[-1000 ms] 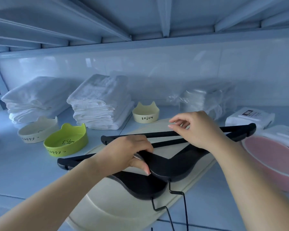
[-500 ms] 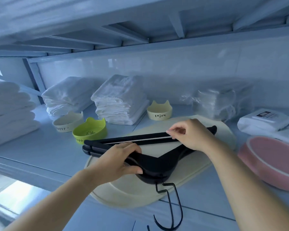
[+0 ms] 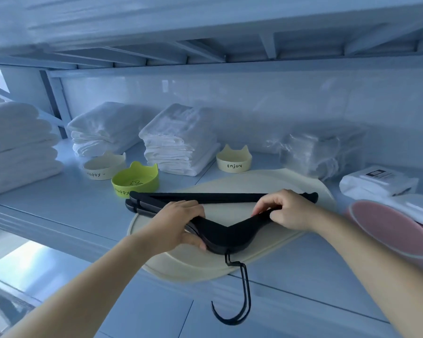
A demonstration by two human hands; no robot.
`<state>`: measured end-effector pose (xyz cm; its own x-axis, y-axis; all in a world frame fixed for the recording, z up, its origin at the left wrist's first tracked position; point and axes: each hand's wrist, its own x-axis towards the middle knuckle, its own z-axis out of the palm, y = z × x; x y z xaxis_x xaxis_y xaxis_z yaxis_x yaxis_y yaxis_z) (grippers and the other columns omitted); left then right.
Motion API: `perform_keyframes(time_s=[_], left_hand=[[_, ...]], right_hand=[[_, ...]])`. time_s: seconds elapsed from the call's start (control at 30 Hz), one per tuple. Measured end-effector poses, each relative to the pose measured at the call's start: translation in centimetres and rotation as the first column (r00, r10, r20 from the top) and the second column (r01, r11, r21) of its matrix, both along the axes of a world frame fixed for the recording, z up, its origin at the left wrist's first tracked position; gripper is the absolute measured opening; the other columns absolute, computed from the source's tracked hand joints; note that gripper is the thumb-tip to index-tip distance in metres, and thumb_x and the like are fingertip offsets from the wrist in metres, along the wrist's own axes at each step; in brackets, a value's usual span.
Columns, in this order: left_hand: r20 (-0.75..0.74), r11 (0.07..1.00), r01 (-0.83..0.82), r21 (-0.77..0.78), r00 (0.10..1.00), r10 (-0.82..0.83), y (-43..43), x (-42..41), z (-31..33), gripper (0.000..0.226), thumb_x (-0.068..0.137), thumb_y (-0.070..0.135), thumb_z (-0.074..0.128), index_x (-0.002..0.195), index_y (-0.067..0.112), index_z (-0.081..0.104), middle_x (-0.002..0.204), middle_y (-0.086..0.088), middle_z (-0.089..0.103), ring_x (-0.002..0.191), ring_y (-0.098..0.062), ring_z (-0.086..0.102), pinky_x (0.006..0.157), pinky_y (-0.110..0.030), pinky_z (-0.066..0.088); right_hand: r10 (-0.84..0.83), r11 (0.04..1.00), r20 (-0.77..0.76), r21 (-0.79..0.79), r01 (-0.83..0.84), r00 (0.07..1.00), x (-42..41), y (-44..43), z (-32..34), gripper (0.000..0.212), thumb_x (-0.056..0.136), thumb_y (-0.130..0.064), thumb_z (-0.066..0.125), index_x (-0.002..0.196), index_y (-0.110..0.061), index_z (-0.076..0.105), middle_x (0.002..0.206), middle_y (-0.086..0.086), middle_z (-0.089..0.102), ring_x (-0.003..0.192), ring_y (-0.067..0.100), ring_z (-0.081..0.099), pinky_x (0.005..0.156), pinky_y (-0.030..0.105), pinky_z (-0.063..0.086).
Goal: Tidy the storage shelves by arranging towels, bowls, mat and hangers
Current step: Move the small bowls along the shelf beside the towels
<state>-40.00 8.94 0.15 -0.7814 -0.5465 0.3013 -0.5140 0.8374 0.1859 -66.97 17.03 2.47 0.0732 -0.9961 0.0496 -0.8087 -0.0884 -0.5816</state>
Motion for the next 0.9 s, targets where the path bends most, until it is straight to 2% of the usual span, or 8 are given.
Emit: perform_keyframes(time_s=[0.07, 0.13, 0.2, 0.27, 0.43, 0.6, 0.83, 0.9], left_hand=[[0.017, 1.000, -0.010, 0.013, 1.000, 0.009, 0.0, -0.1, 0.2, 0.056, 0.060, 0.058, 0.074, 0.096, 0.017, 0.060, 0.088, 0.012, 0.049, 0.082, -0.009, 0.045, 0.074, -0.022, 0.034], [0.050, 1.000, -0.013, 0.027, 0.999, 0.012, 0.1, -0.1, 0.3, 0.056, 0.062, 0.059, 0.073, 0.099, 0.019, 0.059, 0.090, 0.011, 0.049, 0.083, -0.008, 0.044, 0.074, -0.021, 0.032], [0.097, 0.999, -0.021, 0.026, 0.995, 0.019, 0.1, -0.1, 0.5, 0.056, 0.065, 0.060, 0.070, 0.103, 0.021, 0.058, 0.094, 0.010, 0.050, 0.086, -0.007, 0.043, 0.076, -0.021, 0.031], [0.119, 0.999, -0.031, 0.026, 0.993, 0.028, 0.2, 0.0, 0.5, 0.057, 0.067, 0.062, 0.067, 0.106, 0.022, 0.057, 0.098, 0.010, 0.051, 0.089, -0.006, 0.043, 0.079, -0.021, 0.032], [0.103, 0.998, -0.061, 0.013, 0.993, 0.060, 0.8, 0.0, 0.1, 0.058, 0.069, 0.066, 0.063, 0.107, 0.023, 0.056, 0.099, 0.011, 0.053, 0.093, -0.009, 0.047, 0.082, -0.020, 0.033], [0.122, 0.994, -0.107, 0.011, 0.987, 0.104, 1.1, -0.8, 0.0, 0.058, 0.068, 0.066, 0.061, 0.107, 0.023, 0.055, 0.102, 0.011, 0.053, 0.097, -0.010, 0.048, 0.085, -0.022, 0.031], [0.095, 0.990, -0.140, -0.020, 0.985, 0.141, 1.6, -3.1, -0.5, 0.064, 0.066, 0.072, 0.055, 0.107, 0.023, 0.054, 0.102, 0.011, 0.052, 0.097, -0.011, 0.046, 0.085, -0.022, 0.029], [0.096, 0.990, -0.143, -0.021, 0.985, 0.144, 1.7, -3.6, -0.5, 0.067, 0.064, 0.075, 0.053, 0.107, 0.024, 0.054, 0.102, 0.011, 0.052, 0.096, -0.012, 0.046, 0.083, -0.022, 0.029]], right_hand=[[0.049, 0.999, -0.095, -0.010, -0.050, 0.994, 0.0, 0.5, -0.3, 0.055, 0.061, -0.007, 0.041, 0.095, -0.045, 0.064, 0.097, -0.030, 0.063, 0.092, -0.011, 0.057, 0.071, 0.011, 0.046], [0.081, 0.996, -0.207, -0.023, -0.088, 0.975, 0.3, 0.4, -0.7, 0.059, 0.060, -0.010, 0.042, 0.105, -0.043, 0.060, 0.103, -0.029, 0.060, 0.095, -0.005, 0.056, 0.075, 0.016, 0.049], [0.120, 0.988, -0.293, -0.056, -0.143, 0.948, 0.6, -0.2, -1.2, 0.049, 0.065, -0.007, 0.046, 0.102, -0.034, 0.063, 0.102, -0.020, 0.059, 0.098, 0.006, 0.056, 0.086, 0.025, 0.047], [0.140, 0.981, -0.338, -0.079, -0.176, 0.931, 0.7, -0.6, -1.5, 0.036, 0.069, -0.006, 0.048, 0.094, -0.026, 0.065, 0.099, -0.013, 0.058, 0.097, 0.014, 0.055, 0.090, 0.027, 0.042], [0.113, 0.969, -0.365, -0.164, -0.183, 0.924, 0.4, -1.0, -2.5, 0.033, 0.073, -0.009, 0.048, 0.096, -0.027, 0.063, 0.092, -0.019, 0.048, 0.098, 0.014, 0.053, 0.092, 0.026, 0.033], [0.079, 0.958, -0.385, -0.226, -0.177, 0.919, 0.2, -1.2, -2.7, 0.032, 0.073, -0.009, 0.046, 0.092, -0.030, 0.061, 0.087, -0.018, 0.046, 0.093, 0.014, 0.052, 0.089, 0.023, 0.029], [-0.009, 0.966, -0.366, -0.243, -0.086, 0.931, -1.3, -1.2, -2.6, 0.031, 0.070, -0.009, 0.044, 0.084, -0.031, 0.061, 0.093, -0.011, 0.058, 0.091, 0.020, 0.051, 0.092, 0.024, 0.032], [-0.038, 0.965, -0.369, -0.254, -0.061, 0.929, -1.6, -1.0, -2.6, 0.030, 0.071, -0.009, 0.045, 0.084, -0.030, 0.062, 0.094, -0.011, 0.058, 0.088, 0.017, 0.048, 0.087, 0.023, 0.030]])
